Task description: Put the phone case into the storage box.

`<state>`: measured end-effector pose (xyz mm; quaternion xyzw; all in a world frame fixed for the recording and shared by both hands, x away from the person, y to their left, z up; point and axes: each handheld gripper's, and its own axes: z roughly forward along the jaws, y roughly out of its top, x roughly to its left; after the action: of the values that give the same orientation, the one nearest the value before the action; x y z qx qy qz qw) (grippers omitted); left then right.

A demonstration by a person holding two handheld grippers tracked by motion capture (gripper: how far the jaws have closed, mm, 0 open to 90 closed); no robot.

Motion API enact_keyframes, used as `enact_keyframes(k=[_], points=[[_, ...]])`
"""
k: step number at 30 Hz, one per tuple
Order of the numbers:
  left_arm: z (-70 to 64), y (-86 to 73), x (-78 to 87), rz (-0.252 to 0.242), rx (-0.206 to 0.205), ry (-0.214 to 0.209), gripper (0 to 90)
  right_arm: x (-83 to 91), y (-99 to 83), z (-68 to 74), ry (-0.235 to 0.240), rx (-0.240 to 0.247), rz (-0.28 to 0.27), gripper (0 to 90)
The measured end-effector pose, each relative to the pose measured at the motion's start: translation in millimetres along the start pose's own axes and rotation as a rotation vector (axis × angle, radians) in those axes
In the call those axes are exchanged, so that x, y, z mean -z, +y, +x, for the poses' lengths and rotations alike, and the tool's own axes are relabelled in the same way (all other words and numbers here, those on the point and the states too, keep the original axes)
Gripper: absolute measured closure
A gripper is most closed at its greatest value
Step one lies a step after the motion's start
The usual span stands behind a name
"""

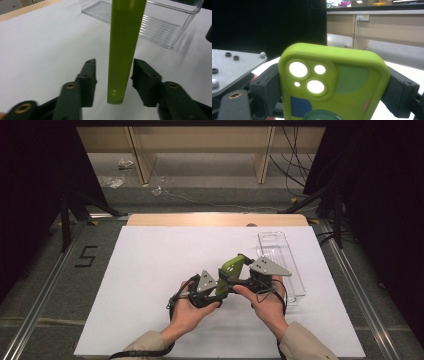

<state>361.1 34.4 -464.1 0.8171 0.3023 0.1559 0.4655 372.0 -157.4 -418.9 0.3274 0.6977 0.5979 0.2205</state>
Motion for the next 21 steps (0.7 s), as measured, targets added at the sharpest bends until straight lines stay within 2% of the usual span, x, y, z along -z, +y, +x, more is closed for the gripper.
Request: enact_keyframes(k=[6, 11, 21], points=[[0.2, -0.3, 4.6, 0.015, -0.047, -0.035, 17.0, 3.3, 3.3, -4.2, -0.007, -0.001, -0.011, 16.0], [5.5, -3.6, 13.7, 0.021, -0.076, -0.076, 1.1, 6.3, 5.7, -8.1, -0.014, -0.004, -0.020, 16.0], [22.3, -15.5, 39.1, 0.011, -0.076, -0.048, 0.0, 11.0, 9.9, -14.5, -0.030, -0.008, -0.034, 16.0]])
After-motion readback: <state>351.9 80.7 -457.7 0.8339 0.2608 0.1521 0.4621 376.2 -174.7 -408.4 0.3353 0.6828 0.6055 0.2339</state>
